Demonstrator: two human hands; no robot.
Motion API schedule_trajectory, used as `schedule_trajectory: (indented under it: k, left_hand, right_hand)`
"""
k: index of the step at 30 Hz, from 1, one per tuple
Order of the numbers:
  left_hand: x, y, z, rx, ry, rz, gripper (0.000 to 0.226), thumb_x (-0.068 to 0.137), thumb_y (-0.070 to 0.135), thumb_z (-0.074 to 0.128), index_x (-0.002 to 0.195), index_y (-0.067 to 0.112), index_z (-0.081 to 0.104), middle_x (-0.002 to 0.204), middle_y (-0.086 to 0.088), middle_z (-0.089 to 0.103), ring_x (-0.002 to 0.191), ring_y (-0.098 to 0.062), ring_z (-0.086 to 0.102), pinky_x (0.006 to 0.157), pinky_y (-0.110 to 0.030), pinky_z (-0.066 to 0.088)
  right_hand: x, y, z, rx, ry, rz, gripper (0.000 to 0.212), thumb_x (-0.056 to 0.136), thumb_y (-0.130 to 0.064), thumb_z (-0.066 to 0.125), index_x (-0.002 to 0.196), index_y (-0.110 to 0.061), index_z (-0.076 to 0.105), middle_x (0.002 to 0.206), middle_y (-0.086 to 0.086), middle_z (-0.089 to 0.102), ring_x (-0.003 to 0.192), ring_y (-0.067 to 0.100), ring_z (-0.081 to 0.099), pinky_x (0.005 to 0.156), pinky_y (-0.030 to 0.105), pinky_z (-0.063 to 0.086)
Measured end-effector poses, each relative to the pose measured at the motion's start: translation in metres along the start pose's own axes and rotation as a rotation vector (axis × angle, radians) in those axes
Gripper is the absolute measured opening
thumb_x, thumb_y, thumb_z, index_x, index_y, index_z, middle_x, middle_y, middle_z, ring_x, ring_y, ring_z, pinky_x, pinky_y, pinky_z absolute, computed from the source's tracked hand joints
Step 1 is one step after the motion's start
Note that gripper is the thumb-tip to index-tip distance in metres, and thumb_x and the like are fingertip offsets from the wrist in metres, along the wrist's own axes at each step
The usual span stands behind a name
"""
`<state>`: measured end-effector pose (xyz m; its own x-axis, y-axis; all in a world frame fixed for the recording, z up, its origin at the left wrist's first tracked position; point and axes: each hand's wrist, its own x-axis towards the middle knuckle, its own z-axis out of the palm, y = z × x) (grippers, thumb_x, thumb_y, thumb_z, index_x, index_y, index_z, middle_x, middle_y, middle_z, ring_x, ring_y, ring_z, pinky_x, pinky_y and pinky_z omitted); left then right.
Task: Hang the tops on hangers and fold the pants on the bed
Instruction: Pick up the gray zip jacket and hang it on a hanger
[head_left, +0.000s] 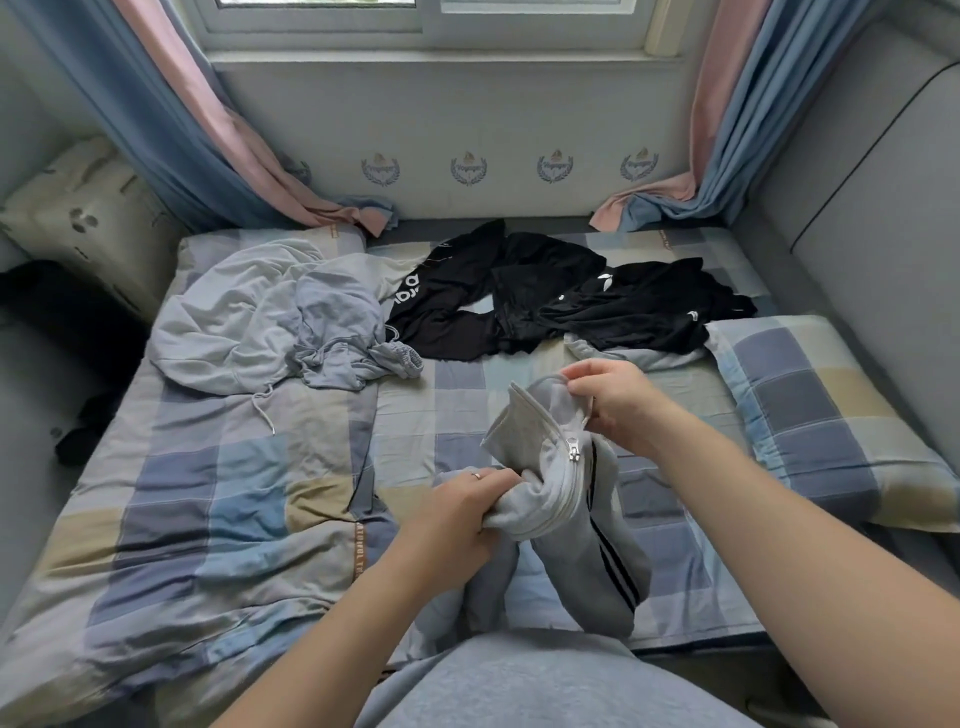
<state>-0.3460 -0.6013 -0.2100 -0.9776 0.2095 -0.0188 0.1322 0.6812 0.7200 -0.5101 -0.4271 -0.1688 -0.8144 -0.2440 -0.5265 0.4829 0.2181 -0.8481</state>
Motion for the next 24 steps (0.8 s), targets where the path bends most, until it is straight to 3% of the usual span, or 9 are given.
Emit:
schedule_trajectory:
  k: [3,5,6,8,11,14,16,19,24]
  left_hand:
    - [-0.001,-0.013,0.005,-0.102,-0.23,-0.169,0.027,0.08,0.023,0.07,0.105,0.028,0.059,0.103,0.005,0.062,0.098,-0.021,0.059,0.087,-0.044,0.05]
    - [0.0,-0.017,0.004,-0.323,-0.41,-0.418,0.066,0.072,0.066,0.074,0.129,0.038,0.055,0.126,0.012,0.061,0.117,-0.012,0.058,0.101,-0.038,0.047]
    - [0.002,-0.016,0.002,-0.5,-0.416,-0.547,0.084,0.067,0.083,0.066,0.137,0.039,0.052,0.134,0.011,0.06,0.123,-0.012,0.056,0.104,-0.037,0.044]
    - [0.009,-0.018,-0.002,-0.88,-0.272,-0.759,0.092,0.063,0.097,0.046,0.131,0.036,0.058,0.127,0.007,0.068,0.12,-0.021,0.062,0.097,-0.042,0.044]
    - [0.025,-0.028,-0.01,-1.272,-0.05,-0.952,0.093,0.07,0.089,0.05,0.124,0.015,0.063,0.113,-0.006,0.074,0.101,-0.035,0.073,0.085,-0.05,0.053]
    - [0.035,-0.029,-0.01,-1.389,-0.11,-0.941,0.08,0.079,0.08,0.058,0.111,0.007,0.066,0.097,-0.011,0.074,0.094,-0.038,0.073,0.086,-0.049,0.053]
    - [0.037,-0.029,-0.006,-1.482,-0.115,-0.923,0.058,0.088,0.06,0.061,0.11,0.006,0.065,0.104,-0.015,0.074,0.098,-0.038,0.072,0.087,-0.047,0.054]
    - [0.038,-0.026,0.001,-1.598,-0.121,-0.921,0.034,0.076,0.018,0.066,0.107,0.004,0.064,0.108,-0.017,0.072,0.098,-0.033,0.073,0.094,-0.049,0.051]
    - [0.042,-0.028,0.013,-1.728,0.035,-0.853,0.026,0.074,0.002,0.067,0.1,0.004,0.067,0.089,-0.011,0.068,0.08,-0.021,0.067,0.074,-0.038,0.061]
  right_hand:
    - [-0.012,-0.019,0.002,0.18,-0.076,-0.054,0.025,0.097,0.011,0.044,0.094,-0.003,0.065,0.078,0.008,0.066,0.059,0.012,0.064,0.049,0.023,0.052]
    - [-0.023,-0.027,0.004,0.216,-0.146,-0.074,0.026,0.096,0.012,0.044,0.094,-0.003,0.066,0.077,0.008,0.067,0.061,0.014,0.065,0.052,0.026,0.055]
    - [-0.029,-0.03,0.005,0.211,-0.187,-0.08,0.027,0.095,0.012,0.044,0.094,-0.004,0.066,0.076,0.008,0.067,0.062,0.015,0.065,0.055,0.027,0.056]
    - [-0.042,-0.031,0.01,0.181,-0.25,-0.088,0.029,0.094,0.013,0.043,0.091,-0.005,0.065,0.072,0.008,0.066,0.059,0.015,0.064,0.055,0.027,0.056]
    - [-0.058,-0.028,0.02,0.165,-0.307,-0.091,0.029,0.094,0.013,0.042,0.09,-0.005,0.064,0.07,0.007,0.063,0.056,0.014,0.06,0.051,0.024,0.053]
    - [-0.066,-0.023,0.025,0.188,-0.337,-0.101,0.028,0.094,0.012,0.042,0.09,-0.004,0.064,0.074,0.009,0.062,0.06,0.015,0.06,0.054,0.023,0.052]
    - [-0.069,-0.021,0.023,0.207,-0.308,-0.122,0.029,0.094,0.012,0.041,0.089,-0.005,0.064,0.074,0.008,0.061,0.061,0.013,0.059,0.054,0.022,0.052]
    - [-0.071,-0.019,0.017,0.236,-0.245,-0.161,0.032,0.093,0.011,0.04,0.087,-0.007,0.065,0.071,0.005,0.059,0.059,0.011,0.058,0.054,0.022,0.051]
    - [-0.064,-0.01,0.013,0.376,-0.06,-0.139,0.031,0.094,0.006,0.04,0.086,-0.011,0.064,0.073,0.006,0.055,0.064,0.013,0.053,0.06,0.028,0.042]
